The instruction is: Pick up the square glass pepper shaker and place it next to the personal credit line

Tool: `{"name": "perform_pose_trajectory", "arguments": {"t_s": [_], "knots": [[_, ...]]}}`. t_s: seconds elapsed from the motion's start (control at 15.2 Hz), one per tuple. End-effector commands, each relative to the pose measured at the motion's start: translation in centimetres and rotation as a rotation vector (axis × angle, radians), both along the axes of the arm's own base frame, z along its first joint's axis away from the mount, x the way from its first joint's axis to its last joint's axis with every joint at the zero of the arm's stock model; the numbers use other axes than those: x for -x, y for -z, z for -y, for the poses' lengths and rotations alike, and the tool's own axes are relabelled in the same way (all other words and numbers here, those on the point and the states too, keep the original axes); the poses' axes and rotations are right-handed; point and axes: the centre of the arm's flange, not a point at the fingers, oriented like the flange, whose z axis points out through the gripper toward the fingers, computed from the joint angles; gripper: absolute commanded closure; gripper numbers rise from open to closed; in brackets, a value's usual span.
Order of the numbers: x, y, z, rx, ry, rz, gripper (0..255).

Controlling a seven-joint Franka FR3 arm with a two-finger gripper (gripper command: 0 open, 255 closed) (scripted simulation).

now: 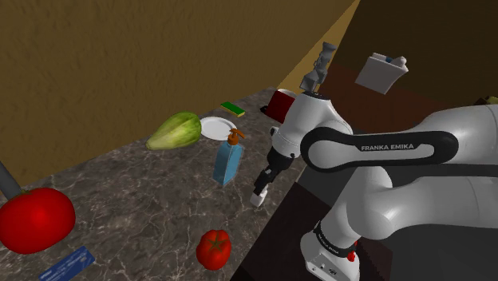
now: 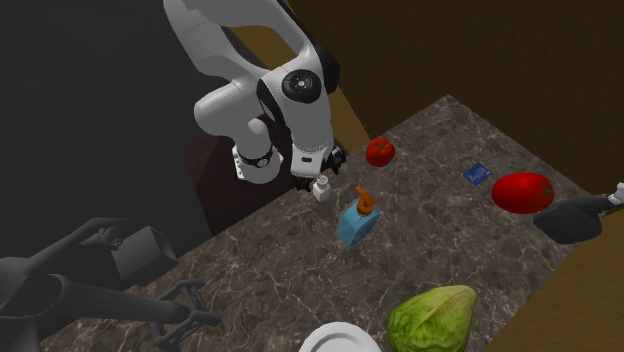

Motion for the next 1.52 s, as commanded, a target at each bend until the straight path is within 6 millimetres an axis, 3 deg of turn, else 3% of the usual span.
{"name": "perform_pose_trajectory", "arguments": {"t_s": [0.0,0.59,1.45], "knots": [[0.0,0.0,0.0,0.000,0.000,0.000,255],[0.0,0.0,0.0,0.000,0.000,0.000,255],[0.0,-6.9,0.0,0.000,0.000,0.000,255]]}}
